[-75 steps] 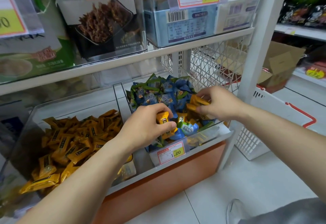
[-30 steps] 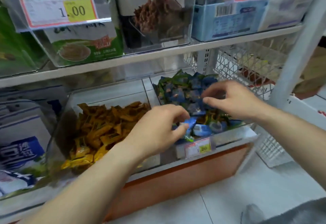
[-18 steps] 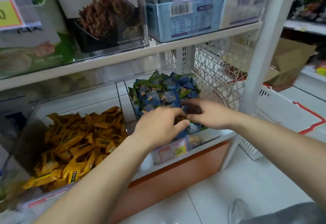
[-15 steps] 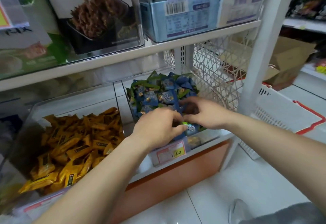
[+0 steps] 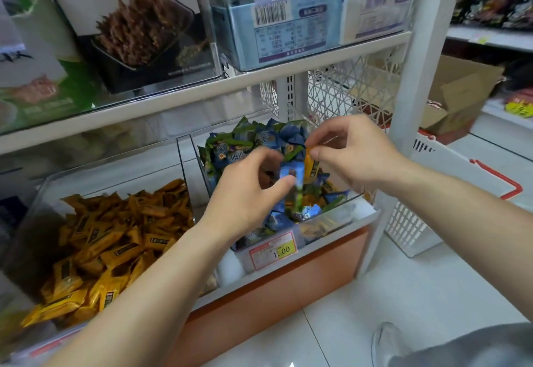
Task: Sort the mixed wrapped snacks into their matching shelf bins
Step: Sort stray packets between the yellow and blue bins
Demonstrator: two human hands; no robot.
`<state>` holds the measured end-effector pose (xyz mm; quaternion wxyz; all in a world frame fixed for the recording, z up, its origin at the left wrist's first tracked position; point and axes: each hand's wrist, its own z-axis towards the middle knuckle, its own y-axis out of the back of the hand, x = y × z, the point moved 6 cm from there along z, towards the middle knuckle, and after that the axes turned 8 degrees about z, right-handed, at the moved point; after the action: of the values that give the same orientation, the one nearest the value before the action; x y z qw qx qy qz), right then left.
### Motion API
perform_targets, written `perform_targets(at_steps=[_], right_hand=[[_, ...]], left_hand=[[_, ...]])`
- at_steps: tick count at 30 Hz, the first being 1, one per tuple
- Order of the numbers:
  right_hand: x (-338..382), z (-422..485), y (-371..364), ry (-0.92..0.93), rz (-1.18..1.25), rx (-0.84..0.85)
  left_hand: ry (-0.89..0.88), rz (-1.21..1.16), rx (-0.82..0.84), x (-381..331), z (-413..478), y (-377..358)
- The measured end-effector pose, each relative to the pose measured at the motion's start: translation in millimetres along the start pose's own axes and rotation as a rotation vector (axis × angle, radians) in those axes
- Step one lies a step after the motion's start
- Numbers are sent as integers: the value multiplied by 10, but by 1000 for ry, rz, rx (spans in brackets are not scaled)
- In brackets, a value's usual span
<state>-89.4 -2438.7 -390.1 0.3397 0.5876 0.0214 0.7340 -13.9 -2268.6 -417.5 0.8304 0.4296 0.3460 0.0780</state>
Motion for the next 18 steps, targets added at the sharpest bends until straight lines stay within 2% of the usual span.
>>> perform_targets(at_steps=[3, 5, 8, 9, 11, 13, 14, 16, 18], right_hand=[[77, -43, -83, 26, 224, -39], [53, -43, -168, -11, 308, -48], [-45, 8, -269, -83, 387, 10], [-87, 32, -280, -87, 335, 44], [-171, 71, -273, -56, 18, 139], [-279, 56, -335, -37, -316, 311], [-353, 23, -399, -51, -407, 412], [-485, -55, -528, -104, -471, 545], [-539, -60, -590, -123, -469, 553]], left_hand=[[-30, -236, 112, -63, -11, -79], [10, -307, 107, -30, -12, -103], [57, -91, 21, 81, 18, -60], [57, 9, 11, 107, 18, -39], [49, 182, 16, 142, 13, 0], [43, 299, 54, 173, -2, 18], [46, 338, 81, 187, -12, 26], [55, 398, 139, 209, -28, 42], [50, 405, 175, 222, -39, 57]])
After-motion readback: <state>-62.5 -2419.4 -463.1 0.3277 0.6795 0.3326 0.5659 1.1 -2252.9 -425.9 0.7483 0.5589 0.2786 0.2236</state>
